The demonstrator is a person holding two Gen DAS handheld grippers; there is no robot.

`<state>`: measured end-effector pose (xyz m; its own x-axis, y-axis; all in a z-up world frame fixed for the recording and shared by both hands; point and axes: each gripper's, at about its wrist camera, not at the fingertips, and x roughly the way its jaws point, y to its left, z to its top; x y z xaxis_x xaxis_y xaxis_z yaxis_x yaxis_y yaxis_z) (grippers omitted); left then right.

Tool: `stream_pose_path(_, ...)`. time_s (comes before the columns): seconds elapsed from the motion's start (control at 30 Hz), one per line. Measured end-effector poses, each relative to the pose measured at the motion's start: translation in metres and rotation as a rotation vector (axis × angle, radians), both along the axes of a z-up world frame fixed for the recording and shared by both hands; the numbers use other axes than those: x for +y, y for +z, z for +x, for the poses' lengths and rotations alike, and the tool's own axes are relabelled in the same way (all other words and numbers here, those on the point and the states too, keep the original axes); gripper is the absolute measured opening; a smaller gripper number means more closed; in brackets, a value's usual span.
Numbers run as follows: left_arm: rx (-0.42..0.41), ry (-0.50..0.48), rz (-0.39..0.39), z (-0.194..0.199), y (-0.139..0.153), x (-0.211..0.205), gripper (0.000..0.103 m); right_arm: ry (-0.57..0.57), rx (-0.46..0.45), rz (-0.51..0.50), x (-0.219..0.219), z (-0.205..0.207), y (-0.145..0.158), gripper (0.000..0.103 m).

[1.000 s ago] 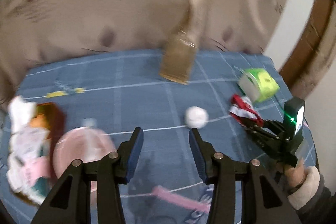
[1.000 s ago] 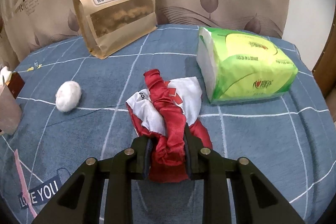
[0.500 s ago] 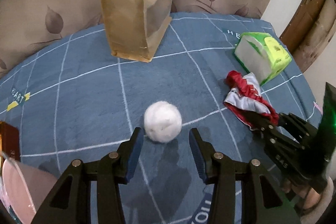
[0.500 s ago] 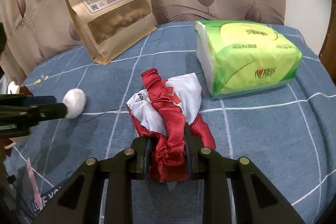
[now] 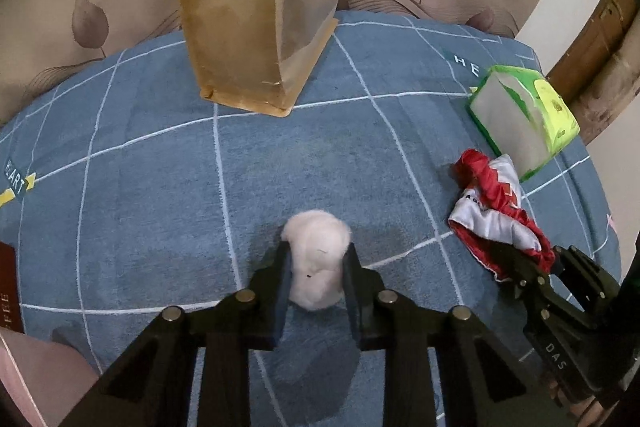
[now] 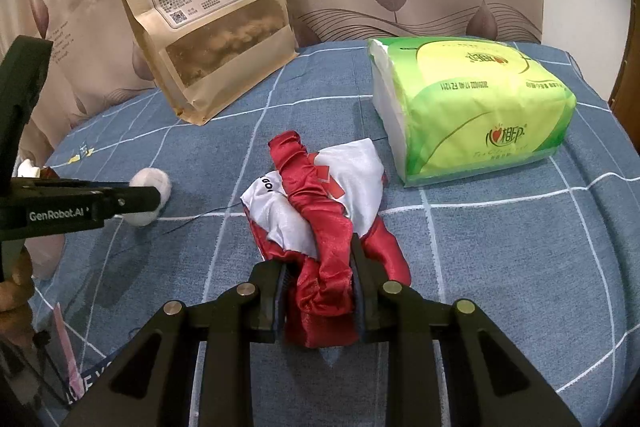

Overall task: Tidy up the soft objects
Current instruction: 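Carry the white ball over the tray with the left gripper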

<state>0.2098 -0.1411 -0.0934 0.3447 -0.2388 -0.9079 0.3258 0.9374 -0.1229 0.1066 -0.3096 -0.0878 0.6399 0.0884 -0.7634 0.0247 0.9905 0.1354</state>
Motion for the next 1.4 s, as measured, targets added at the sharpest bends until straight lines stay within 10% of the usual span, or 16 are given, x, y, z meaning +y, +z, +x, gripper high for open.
stream_pose_path(0.83, -0.126, 0.012, -0.005, -0.045, 0.082, 0.025, 0.021, -0.001, 0.003, -0.024, 0.002, 0.0, 0.0, 0.024)
stream_pose_path(1.4, -0.226, 0.229, 0.098, -0.061, 0.137, 0.161, 0.021, 0.001, 0.004, -0.031, 0.002, 0.0, 0.0, 0.024)
